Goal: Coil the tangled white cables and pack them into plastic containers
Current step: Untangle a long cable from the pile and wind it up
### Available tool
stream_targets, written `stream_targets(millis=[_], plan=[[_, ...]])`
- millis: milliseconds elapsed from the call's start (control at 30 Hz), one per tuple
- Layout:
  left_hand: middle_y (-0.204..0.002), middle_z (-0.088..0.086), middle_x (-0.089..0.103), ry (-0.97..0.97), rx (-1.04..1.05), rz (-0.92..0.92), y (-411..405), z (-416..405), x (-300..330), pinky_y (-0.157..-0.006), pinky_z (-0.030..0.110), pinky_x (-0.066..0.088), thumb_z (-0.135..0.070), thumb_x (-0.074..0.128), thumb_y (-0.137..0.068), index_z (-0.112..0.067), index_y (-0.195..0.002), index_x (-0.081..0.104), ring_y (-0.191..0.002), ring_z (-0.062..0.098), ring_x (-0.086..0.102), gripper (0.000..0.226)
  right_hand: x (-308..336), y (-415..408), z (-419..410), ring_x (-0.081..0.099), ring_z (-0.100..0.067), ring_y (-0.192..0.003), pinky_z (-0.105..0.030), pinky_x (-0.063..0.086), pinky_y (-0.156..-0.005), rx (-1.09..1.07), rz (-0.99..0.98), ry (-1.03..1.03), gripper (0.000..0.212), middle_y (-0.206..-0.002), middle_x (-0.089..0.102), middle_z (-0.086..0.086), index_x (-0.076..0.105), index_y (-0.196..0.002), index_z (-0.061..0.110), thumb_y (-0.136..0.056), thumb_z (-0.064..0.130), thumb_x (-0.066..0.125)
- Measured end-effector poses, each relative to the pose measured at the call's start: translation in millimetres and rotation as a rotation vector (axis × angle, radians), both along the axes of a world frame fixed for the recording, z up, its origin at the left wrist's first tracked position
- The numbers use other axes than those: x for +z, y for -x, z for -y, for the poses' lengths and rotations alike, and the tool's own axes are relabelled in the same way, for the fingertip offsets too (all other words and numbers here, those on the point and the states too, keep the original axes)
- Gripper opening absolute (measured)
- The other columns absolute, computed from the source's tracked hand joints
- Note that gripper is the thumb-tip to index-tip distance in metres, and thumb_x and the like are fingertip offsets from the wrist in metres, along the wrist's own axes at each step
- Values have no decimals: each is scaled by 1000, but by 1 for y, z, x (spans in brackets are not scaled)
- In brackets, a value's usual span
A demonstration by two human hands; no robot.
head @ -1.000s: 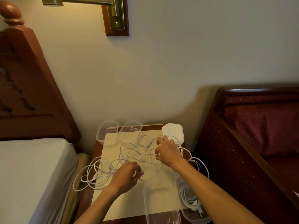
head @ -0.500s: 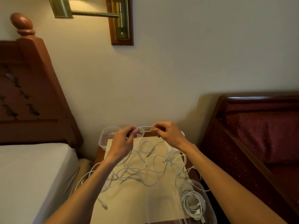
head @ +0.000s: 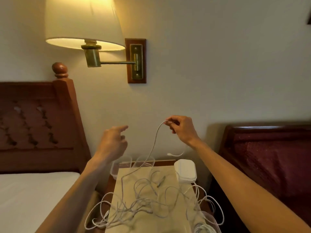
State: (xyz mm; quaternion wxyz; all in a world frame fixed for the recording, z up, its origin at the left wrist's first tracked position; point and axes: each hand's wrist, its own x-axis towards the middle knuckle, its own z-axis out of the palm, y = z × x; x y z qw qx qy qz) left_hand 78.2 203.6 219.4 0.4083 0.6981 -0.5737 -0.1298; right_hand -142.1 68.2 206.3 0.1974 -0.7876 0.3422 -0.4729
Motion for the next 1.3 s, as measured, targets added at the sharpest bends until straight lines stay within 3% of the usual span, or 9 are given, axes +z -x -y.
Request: stream_targets(millis=[67, 167, 267, 333, 467, 733, 1033, 1200, 1300], plan=[[-123, 3, 61, 170, -155, -169, 22, -3, 10, -50, 24, 53, -2, 48, -96, -20, -143, 45, -62, 12, 67, 50, 21, -10, -12, 59, -7, -62, -21, 53, -66, 81, -83, 20, 13, -70, 66, 5, 75, -96, 10, -91, 17, 65], [-124, -8, 53, 159, -342, -249, 50, 1, 13, -45, 24, 50, -16, 49, -100, -20, -142, 41, -65, 20, 67, 43, 40, -21, -32, 59, -9, -65, -23, 51, -65, 122, -132, 62, 15, -75, 67, 2, 74, -97, 10, -93, 19, 63], [-79, 4, 62, 173, -341, -264, 52, 6, 12, -47, 33, 50, -17, 47, -101, -13, -103, 64, -54, 18, 59, 17, 56, -16, -51, 56, -4, -62, -22, 49, -62, 138, -134, 36, 16, -72, 65, 4, 74, -93, 11, -93, 22, 62], [-60, -1, 55, 261, -242, -211, 41, 5, 17, -49, 32, 43, -19, 47, -101, -18, -80, 62, -50, 16, 52, 26, 59, -5, -62, 48, -3, -52, -17, 43, -54, 232, -127, -146, 23, -63, 57, 7, 72, -89, 11, -96, 27, 58], [-68, -1, 54, 418, -78, -210, 14, -4, 44, -56, 31, 38, -23, 46, -102, -14, -82, 61, -60, 16, 47, 27, 44, 20, -81, 28, -8, -47, -20, 24, -45, 465, 85, -639, 39, -56, 36, 4, 60, -79, 14, -102, 38, 40], [-71, -7, 56, 475, 31, -66, -15, -7, 53, -49, 18, 33, -20, 48, -101, -15, -85, 64, -57, 8, 45, 23, 66, 34, -114, 18, -6, -46, -18, 18, -39, 750, 290, -966, 34, -54, 25, 9, 50, -76, 19, -102, 34, 33], [-55, -3, 46, 106, -303, -184, 9, -16, -2, -55, 35, 37, -28, 44, -102, -21, -73, 64, -50, 10, 43, 36, 124, 39, -113, 14, -8, -50, -19, 21, -42, 742, 745, -911, 30, -57, 19, 8, 51, -82, 14, -104, 24, 34], [-60, -9, 50, -214, -486, 387, 59, -54, 19, -61, 33, 39, -43, 38, -102, -18, -65, 53, -53, 3, 43, 47, 126, 33, -112, 36, -10, -52, -21, 36, -52, 566, 569, -718, 28, -59, 40, 3, 54, -91, 10, -106, 20, 32], [-62, -4, 52, -335, -624, 500, 77, -75, 62, -60, 24, 37, -46, 38, -101, -10, -68, 59, -54, 8, 45, 53, 119, 22, -116, 61, -17, -63, -28, 52, -63, 459, 377, -589, 31, -73, 63, -8, 60, -94, 6, -106, 20, 35]])
